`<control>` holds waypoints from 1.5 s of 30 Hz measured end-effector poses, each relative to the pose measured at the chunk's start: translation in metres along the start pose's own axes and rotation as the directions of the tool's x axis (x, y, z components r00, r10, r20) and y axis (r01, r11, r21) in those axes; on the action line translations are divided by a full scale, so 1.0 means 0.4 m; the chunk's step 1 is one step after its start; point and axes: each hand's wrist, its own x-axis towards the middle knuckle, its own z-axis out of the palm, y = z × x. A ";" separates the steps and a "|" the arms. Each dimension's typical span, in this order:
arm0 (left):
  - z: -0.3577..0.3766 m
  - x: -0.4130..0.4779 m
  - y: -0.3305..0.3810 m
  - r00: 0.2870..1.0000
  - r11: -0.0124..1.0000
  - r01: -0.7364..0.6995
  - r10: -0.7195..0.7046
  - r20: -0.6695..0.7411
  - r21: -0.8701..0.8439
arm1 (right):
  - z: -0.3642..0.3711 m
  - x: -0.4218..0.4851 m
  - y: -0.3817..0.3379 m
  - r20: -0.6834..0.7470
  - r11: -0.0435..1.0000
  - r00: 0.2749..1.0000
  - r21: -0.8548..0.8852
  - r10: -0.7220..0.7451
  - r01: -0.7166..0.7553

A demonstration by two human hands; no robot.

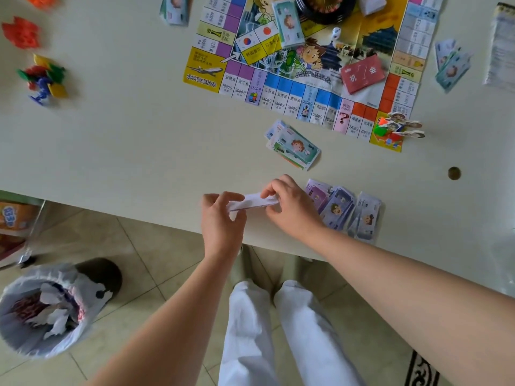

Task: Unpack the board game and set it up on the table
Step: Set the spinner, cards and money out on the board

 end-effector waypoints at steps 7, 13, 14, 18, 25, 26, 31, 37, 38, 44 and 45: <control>0.011 0.027 0.018 0.998 0.997 0.064 -0.064 0.000 -0.035 | 0.007 0.019 -0.014 -0.078 0.999 0.997 -0.032 -0.008 0.006; 0.029 0.049 0.024 0.998 0.997 0.041 -0.044 0.047 0.062 | 0.015 0.047 -0.022 0.004 0.993 1.000 -0.116 -0.011 0.011; 0.031 0.050 0.024 0.998 0.996 0.041 -0.045 0.049 0.082 | 0.017 0.052 -0.022 0.021 0.992 1.000 -0.122 -0.011 0.013; 0.029 0.047 0.027 0.998 0.998 0.021 -0.025 0.051 0.064 | 0.002 0.059 -0.022 0.050 0.997 0.999 -0.078 0.015 -0.011; 0.026 0.031 0.119 0.960 0.859 0.281 -0.256 0.116 -0.429 | -0.062 0.036 -0.026 0.396 0.530 0.823 0.632 0.408 -0.566; 0.029 0.025 0.139 0.932 0.769 0.362 -0.286 0.223 -0.527 | -0.070 0.029 -0.033 0.467 0.401 0.801 0.697 0.375 -0.595; 0.046 -0.013 0.202 0.869 0.475 0.494 -0.265 0.417 -0.728 | -0.101 -0.011 -0.051 0.515 0.398 0.797 0.691 0.316 -0.604; 0.064 -0.021 0.232 0.871 0.405 0.490 -0.278 0.406 -0.772 | -0.125 -0.031 -0.012 0.241 0.546 0.836 0.663 0.492 -0.512; 0.068 -0.022 0.238 0.865 0.389 0.498 -0.289 0.411 -0.775 | -0.130 -0.032 -0.005 0.233 0.558 0.845 0.662 0.481 -0.501; 0.089 -0.013 0.265 0.834 0.332 0.530 -0.371 0.408 -0.780 | -0.164 -0.009 0.031 0.118 0.733 0.906 0.549 0.407 -0.401; 0.092 -0.010 0.268 0.833 0.327 0.528 -0.381 0.402 -0.784 | -0.168 0.000 0.040 0.070 0.757 0.911 0.532 0.406 -0.379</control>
